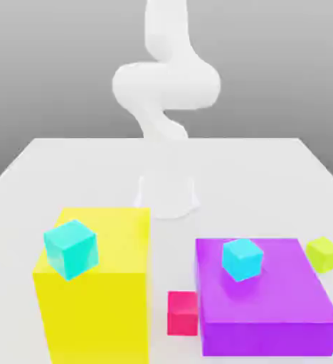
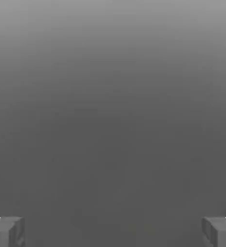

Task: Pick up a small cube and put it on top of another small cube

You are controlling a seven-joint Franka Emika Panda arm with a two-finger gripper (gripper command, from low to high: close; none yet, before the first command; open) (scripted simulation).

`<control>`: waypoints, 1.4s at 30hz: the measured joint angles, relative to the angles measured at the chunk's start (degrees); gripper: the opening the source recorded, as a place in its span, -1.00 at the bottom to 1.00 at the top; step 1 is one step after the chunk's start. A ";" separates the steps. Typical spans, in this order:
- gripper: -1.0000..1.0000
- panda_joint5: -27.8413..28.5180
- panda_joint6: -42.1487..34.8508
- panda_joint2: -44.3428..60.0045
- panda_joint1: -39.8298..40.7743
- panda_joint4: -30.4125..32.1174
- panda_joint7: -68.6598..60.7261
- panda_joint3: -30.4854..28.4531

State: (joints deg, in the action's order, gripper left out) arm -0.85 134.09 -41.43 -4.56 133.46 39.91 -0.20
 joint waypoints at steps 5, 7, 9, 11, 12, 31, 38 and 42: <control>0.00 -1.88 4.70 9.06 -9.04 3.44 -12.23 0.10; 0.00 -2.65 6.53 12.57 -12.32 4.77 -16.99 0.43; 0.00 -3.37 8.34 16.08 -15.48 6.10 -21.72 0.92; 0.00 -3.98 10.15 19.58 -18.51 7.42 -26.36 1.58; 0.00 -4.25 11.07 21.33 -20.00 8.09 -28.65 1.95; 0.00 8.27 30.88 55.57 -40.74 17.48 -53.12 7.81; -1.00 10.36 35.23 61.12 -42.79 16.44 -51.55 5.33; -1.00 9.91 34.18 59.79 -42.44 16.72 -51.93 5.81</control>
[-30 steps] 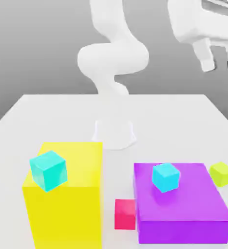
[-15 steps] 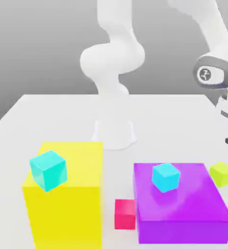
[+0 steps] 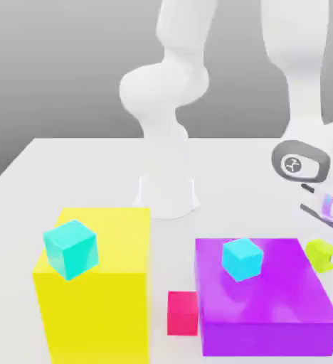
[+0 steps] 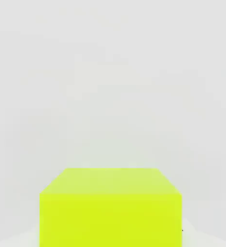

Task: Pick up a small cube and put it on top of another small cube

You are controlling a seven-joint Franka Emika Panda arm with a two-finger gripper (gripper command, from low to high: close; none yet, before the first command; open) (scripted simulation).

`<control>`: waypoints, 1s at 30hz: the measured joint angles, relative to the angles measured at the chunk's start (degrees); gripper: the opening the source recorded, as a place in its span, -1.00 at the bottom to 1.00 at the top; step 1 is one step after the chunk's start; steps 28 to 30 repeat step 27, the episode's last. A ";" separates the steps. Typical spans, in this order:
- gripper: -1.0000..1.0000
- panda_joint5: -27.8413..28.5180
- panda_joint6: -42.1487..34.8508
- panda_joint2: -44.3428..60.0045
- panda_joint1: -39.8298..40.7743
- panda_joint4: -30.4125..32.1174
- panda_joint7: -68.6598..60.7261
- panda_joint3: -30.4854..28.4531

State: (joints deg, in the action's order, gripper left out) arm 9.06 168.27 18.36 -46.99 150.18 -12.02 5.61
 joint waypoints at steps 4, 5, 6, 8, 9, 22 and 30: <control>-1.00 -3.93 -6.14 -7.68 1.60 1.51 -2.97 2.48; -1.00 -5.07 -7.80 -9.75 2.06 1.89 -4.36 2.78; -1.00 -6.04 -9.50 -11.84 3.02 2.19 -7.34 2.37; -1.00 -7.42 -12.94 -15.98 6.64 2.74 -14.14 0.90; -1.00 -7.88 -14.66 -18.03 8.64 3.00 -17.61 0.16; -1.00 -5.61 -25.67 -33.13 17.36 7.22 -49.88 -14.47; 1.00 -5.99 -19.77 -28.53 17.28 8.51 -50.52 -14.92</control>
